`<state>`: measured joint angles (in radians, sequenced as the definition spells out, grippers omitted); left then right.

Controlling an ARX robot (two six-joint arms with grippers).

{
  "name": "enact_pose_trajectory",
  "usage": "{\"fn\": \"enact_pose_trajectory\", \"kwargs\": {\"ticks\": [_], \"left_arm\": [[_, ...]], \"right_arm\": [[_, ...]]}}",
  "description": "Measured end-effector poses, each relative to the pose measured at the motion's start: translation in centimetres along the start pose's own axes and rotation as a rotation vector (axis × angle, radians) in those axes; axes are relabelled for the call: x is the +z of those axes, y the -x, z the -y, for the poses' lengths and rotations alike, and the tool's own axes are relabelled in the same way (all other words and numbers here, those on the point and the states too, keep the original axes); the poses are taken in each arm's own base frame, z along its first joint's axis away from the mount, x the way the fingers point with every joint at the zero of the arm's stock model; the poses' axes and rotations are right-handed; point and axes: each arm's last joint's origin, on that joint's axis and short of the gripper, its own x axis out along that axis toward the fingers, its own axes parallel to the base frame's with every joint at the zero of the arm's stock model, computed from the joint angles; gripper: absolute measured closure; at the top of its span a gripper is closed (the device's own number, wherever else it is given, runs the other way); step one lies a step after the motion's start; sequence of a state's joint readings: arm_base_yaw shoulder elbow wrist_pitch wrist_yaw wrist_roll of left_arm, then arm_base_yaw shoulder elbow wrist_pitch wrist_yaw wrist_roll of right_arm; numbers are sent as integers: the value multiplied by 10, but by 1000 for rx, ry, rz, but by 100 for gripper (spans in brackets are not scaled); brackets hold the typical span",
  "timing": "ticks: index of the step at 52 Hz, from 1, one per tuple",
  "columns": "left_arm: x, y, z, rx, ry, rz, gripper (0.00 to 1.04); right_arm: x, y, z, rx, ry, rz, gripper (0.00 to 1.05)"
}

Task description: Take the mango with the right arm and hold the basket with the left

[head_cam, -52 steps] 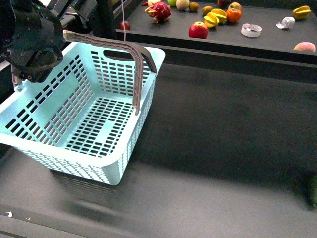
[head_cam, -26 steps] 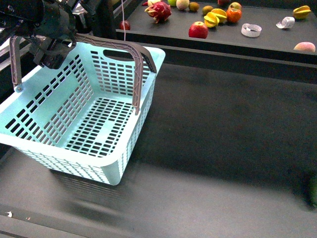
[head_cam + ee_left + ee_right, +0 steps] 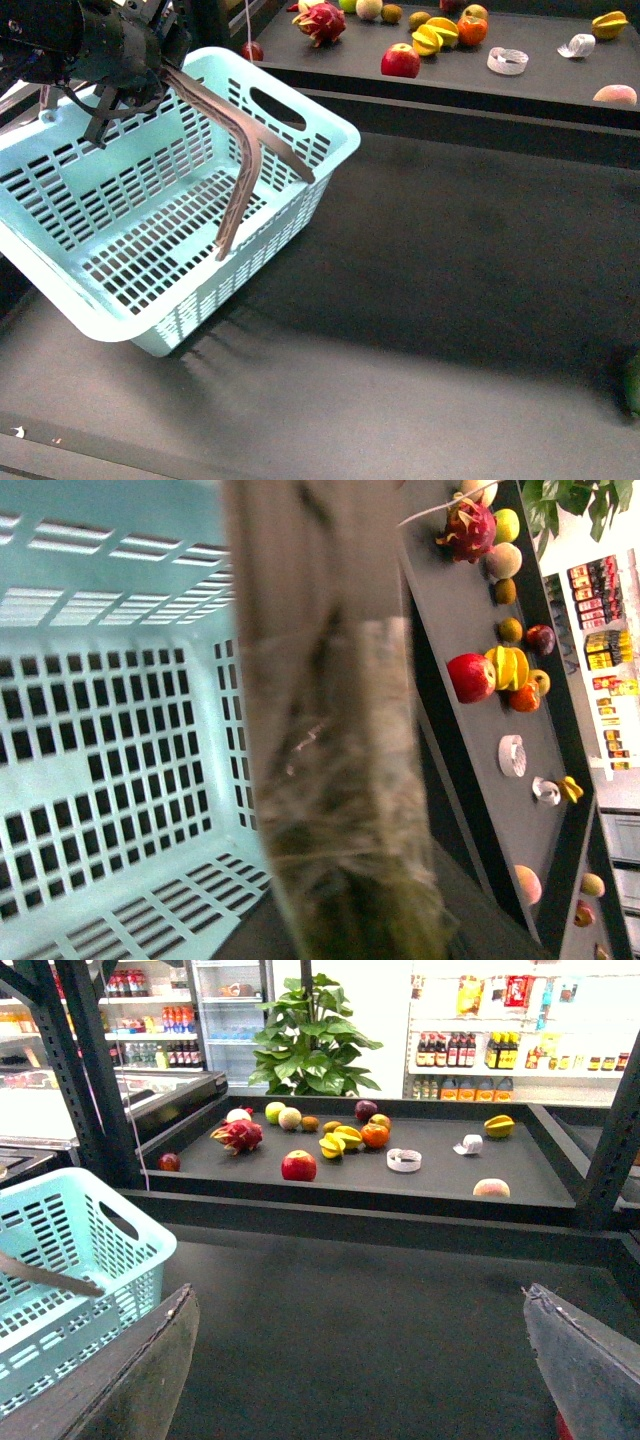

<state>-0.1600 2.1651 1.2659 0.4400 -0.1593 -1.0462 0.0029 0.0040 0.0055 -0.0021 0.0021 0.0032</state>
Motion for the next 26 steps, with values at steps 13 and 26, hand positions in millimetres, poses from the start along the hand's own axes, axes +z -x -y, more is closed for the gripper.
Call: {"fn": "enact_pose_trajectory", "kwargs": {"ticks": [13, 26], "left_arm": [[-6, 47, -8, -76, -122, -31, 95], [-19, 103, 3, -254, -306, -63, 95]], "right_arm": [[0, 0, 0, 0, 0, 0, 8], [0, 0, 0, 0, 0, 0, 8]]}}
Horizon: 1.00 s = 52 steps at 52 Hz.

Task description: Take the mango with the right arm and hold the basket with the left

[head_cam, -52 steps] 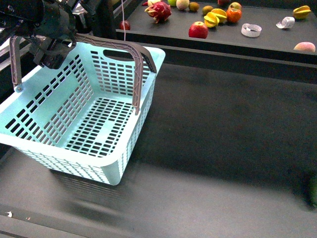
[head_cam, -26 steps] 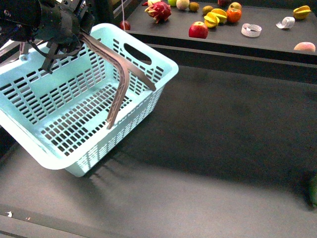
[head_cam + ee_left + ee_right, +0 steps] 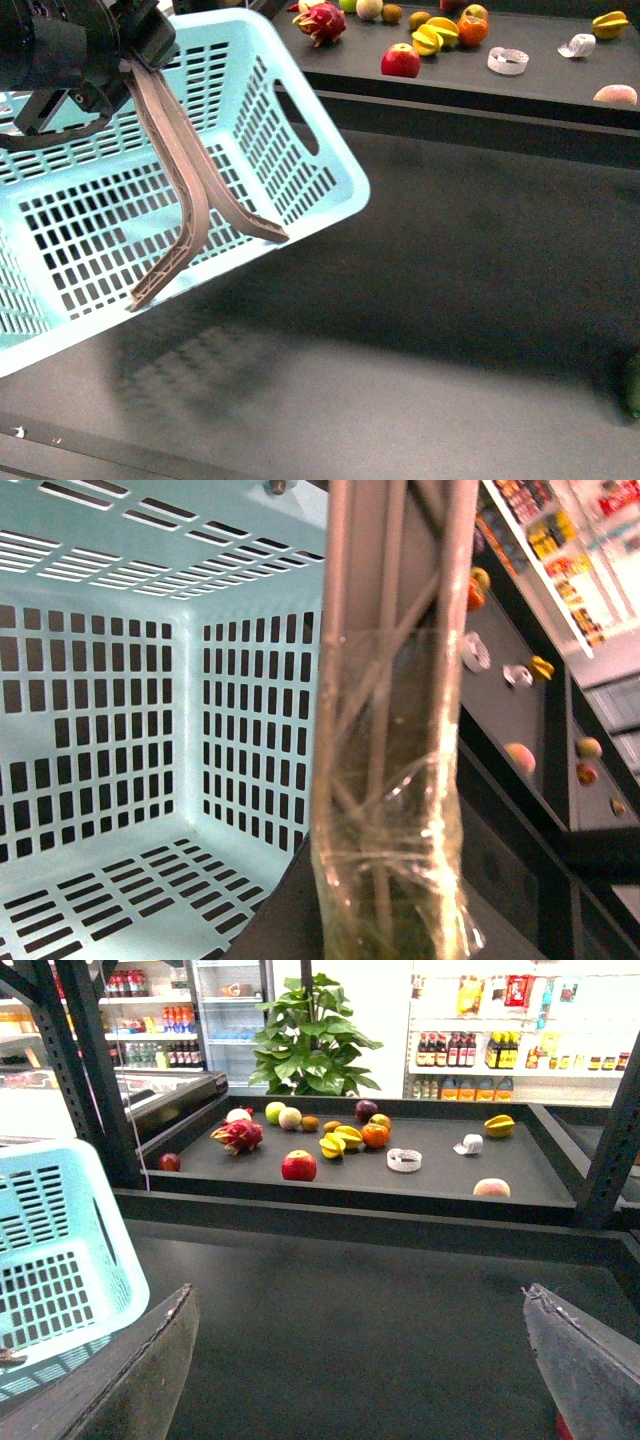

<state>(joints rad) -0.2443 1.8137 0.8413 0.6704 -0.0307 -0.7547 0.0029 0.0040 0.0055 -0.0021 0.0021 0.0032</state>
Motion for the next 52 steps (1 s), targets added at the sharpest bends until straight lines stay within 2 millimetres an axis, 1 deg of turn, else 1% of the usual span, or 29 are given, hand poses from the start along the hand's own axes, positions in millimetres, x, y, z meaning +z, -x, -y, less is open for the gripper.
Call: {"fn": "enact_pose_trajectory", "kwargs": {"ticks": [6, 12, 21, 26, 33, 42, 52], "left_arm": [[-6, 16, 15, -92, -75, -33, 95], [-16, 35, 31, -206, -199, -69, 95], [-27, 52, 47, -304, -319, -68, 95], [-34, 57, 55, -353, -383, -74, 95], [-48, 65, 63, -480, -426, -98, 96], [-52, 67, 70, -561, -434, -112, 96], [-56, 67, 71, -585, -434, -127, 96]], "right_arm": [[0, 0, 0, 0, 0, 0, 8], [0, 0, 0, 0, 0, 0, 8], [0, 0, 0, 0, 0, 0, 8], [0, 0, 0, 0, 0, 0, 8], [0, 0, 0, 0, 0, 0, 8], [0, 0, 0, 0, 0, 0, 8], [0, 0, 0, 0, 0, 0, 8]]}}
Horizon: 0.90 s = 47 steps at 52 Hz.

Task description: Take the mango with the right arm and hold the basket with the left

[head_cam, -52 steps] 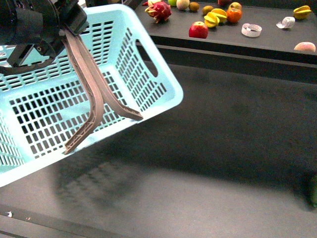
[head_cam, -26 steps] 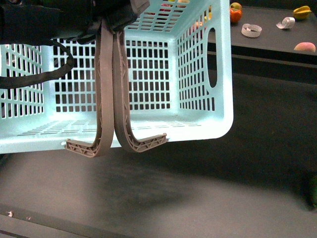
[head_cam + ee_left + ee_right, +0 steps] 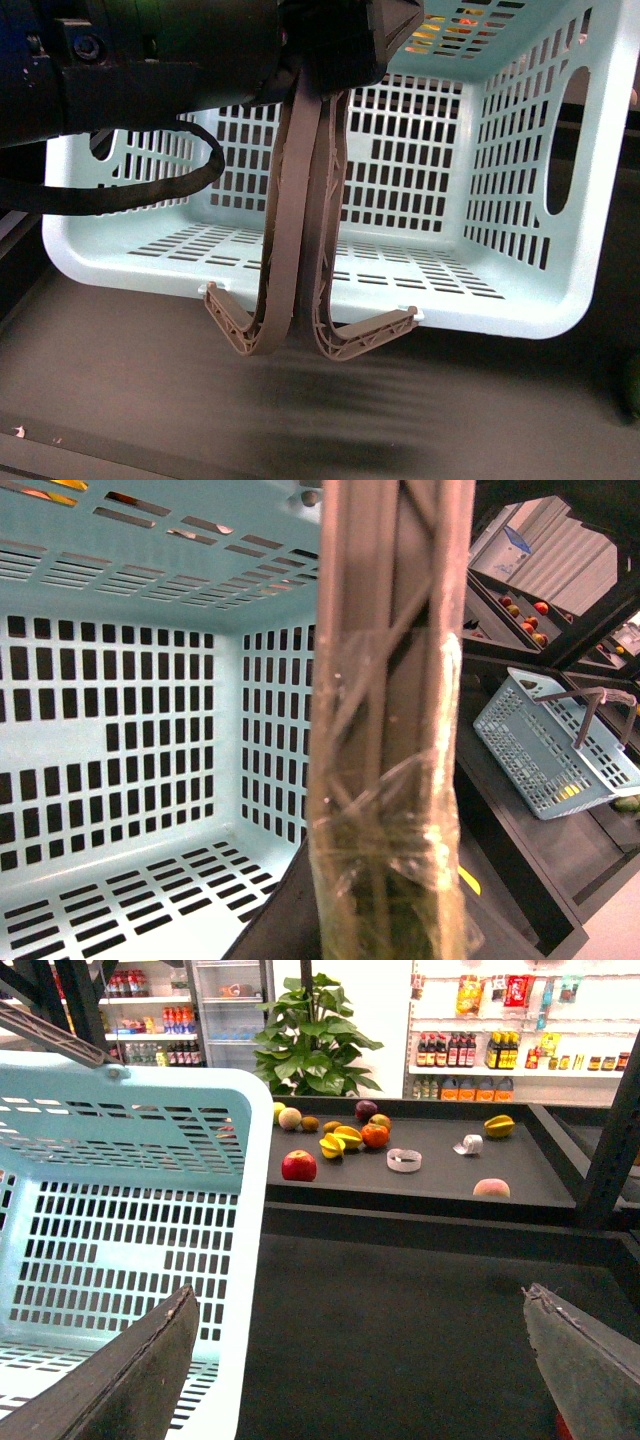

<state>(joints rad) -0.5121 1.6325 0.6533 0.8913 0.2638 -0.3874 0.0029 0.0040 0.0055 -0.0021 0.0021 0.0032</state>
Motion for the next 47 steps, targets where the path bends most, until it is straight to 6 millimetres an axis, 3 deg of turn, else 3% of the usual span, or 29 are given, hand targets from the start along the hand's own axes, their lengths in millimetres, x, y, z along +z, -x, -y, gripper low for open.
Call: {"fn": "enact_pose_trajectory", "kwargs": {"ticks": [47], "left_arm": [[-1, -1, 0, 7, -4, 4, 96]], "right_arm": [[0, 0, 0, 0, 0, 0, 8]]}}
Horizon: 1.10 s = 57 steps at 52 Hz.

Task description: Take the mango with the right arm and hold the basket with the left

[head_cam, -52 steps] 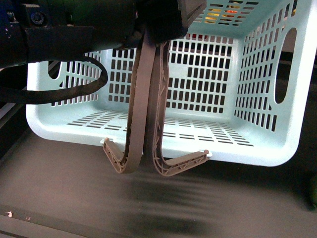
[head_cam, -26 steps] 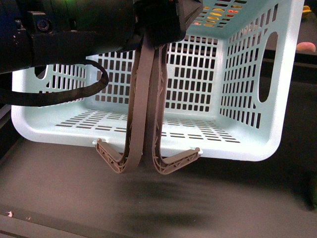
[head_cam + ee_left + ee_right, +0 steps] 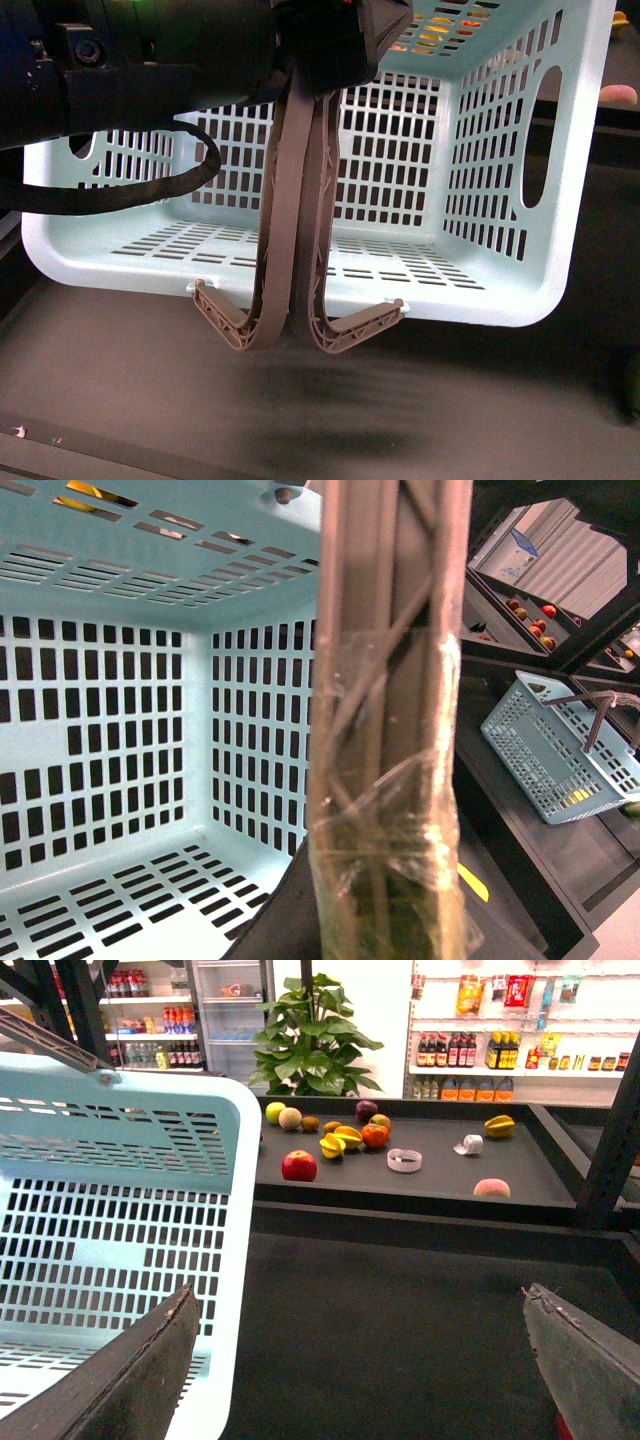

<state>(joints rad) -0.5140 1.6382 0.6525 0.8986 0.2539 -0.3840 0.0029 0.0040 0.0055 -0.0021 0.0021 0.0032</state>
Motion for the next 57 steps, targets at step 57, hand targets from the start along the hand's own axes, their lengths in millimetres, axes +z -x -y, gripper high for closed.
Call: {"fn": "enact_pose_trajectory", "kwargs": {"ticks": [57], "left_arm": [[0, 0, 0, -1, -2, -1, 96]], "right_arm": [[4, -15, 5, -146, 145, 3, 8]]}}
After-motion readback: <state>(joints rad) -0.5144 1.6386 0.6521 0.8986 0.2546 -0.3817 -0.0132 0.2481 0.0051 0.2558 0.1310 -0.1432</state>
